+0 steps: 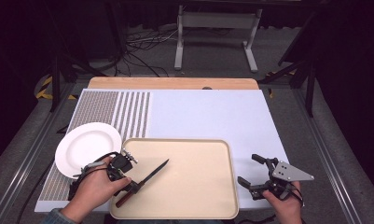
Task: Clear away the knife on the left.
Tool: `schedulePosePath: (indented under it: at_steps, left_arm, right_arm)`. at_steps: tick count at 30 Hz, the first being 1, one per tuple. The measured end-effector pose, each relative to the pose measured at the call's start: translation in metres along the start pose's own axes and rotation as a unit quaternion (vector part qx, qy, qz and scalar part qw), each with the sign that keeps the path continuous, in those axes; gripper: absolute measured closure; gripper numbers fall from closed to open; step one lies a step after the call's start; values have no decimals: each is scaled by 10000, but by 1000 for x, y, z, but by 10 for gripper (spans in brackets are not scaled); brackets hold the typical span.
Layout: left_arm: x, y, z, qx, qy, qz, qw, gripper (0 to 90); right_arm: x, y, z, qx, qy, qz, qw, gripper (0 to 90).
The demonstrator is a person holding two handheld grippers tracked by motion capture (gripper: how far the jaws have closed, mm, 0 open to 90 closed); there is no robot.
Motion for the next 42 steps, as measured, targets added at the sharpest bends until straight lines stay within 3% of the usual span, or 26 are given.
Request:
schedulePosePath:
  at_steps: [14,24,26,30,31,32,33,34,35,36,37,40,41,42]
  left_arm:
    - [5,1,1,-5,81,-104,9999,774]
    - [6,1,0,126,86,-78,9999,745]
    - [4,1,1,142,75,-18,9999,578]
    - [1,3,4,307,205,159,9992,478]
    - [0,3,5,385,252,196,9988,396]
    - [-2,4,7,569,367,322,9972,361]
    - [-2,4,7,569,367,322,9972,330]
    - [-3,7,10,883,457,557,9935,287]
    - [-3,8,11,1007,457,650,9917,269]
    - [-3,8,11,1007,457,650,9917,256]
    - [-3,10,14,1265,497,807,9874,256]
    - [0,14,21,1629,450,983,9807,266]
    - [2,16,24,1890,425,1062,9753,296]
    - [2,16,24,1890,425,1062,9753,323]
  right_arm:
    - [0,0,0,3,12,-2,10000,32]
    - [0,0,0,-6,30,-12,10000,32]
    - [0,0,0,-8,33,-10,10000,31]
    - [0,0,0,-16,28,-18,10000,32]
    - [0,0,0,-22,31,-16,10000,31]
    - [0,0,0,-20,31,-13,10000,31]
    - [0,0,0,-20,30,-15,10000,31]
    - [0,0,0,-23,28,-18,10000,31]
    - [0,0,0,-39,32,-13,10000,31]
    - [0,0,0,-39,32,-13,10000,31]
    - [0,0,0,-44,35,-12,10000,31]
    - [0,0,0,-43,35,-12,10000,31]
    - [0,0,0,-37,45,1,10000,31]
    - [0,0,0,-37,45,1,10000,31]
Point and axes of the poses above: each handheld gripper's, and its own axes: x roughly forward along the jaws, y roughly out of its top, z roughly to its right, the point moved 2 cm from there along x, roughly forward along the jaws, and after that the axes turned 1 degree about -x, right-handed, at the moved point
